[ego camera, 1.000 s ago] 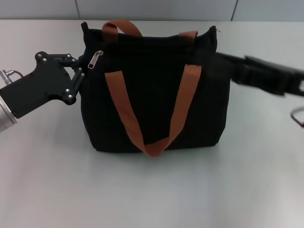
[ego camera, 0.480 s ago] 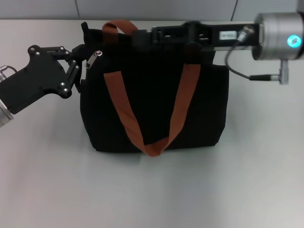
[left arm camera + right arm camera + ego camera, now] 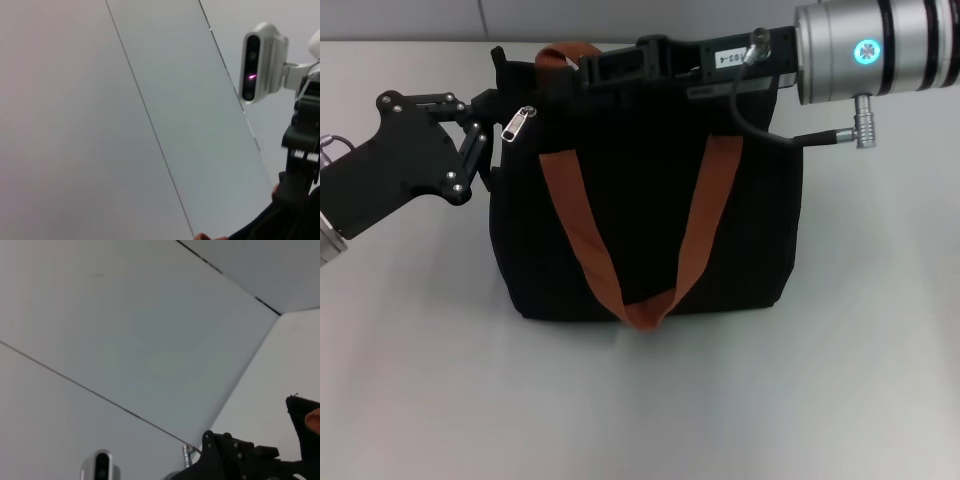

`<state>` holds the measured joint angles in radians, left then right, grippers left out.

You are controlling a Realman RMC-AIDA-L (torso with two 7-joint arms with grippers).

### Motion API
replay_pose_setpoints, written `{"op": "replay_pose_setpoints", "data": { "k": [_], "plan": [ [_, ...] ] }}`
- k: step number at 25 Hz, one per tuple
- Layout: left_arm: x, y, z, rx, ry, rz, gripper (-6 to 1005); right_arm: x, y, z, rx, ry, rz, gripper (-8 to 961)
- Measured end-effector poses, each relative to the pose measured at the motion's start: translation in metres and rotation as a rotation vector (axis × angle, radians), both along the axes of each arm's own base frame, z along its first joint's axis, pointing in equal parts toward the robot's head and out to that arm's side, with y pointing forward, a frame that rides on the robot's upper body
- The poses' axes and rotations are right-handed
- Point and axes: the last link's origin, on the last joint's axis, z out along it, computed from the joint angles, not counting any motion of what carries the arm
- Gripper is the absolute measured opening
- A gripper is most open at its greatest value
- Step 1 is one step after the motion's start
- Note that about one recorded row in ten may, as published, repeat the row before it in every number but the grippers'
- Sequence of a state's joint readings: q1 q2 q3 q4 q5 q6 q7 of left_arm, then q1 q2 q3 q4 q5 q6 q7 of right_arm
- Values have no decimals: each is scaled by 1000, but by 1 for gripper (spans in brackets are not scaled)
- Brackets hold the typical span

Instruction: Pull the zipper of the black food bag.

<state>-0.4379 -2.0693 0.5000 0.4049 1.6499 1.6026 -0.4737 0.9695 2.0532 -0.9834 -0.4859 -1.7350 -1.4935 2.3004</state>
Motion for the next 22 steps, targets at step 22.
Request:
{"op": "replay_pose_setpoints", "data": {
  "k": [22],
  "plan": [
    [6, -1, 2, -11, -17, -34, 49, -13, 4, -23, 22, -116, 13, 486]
  ]
}}
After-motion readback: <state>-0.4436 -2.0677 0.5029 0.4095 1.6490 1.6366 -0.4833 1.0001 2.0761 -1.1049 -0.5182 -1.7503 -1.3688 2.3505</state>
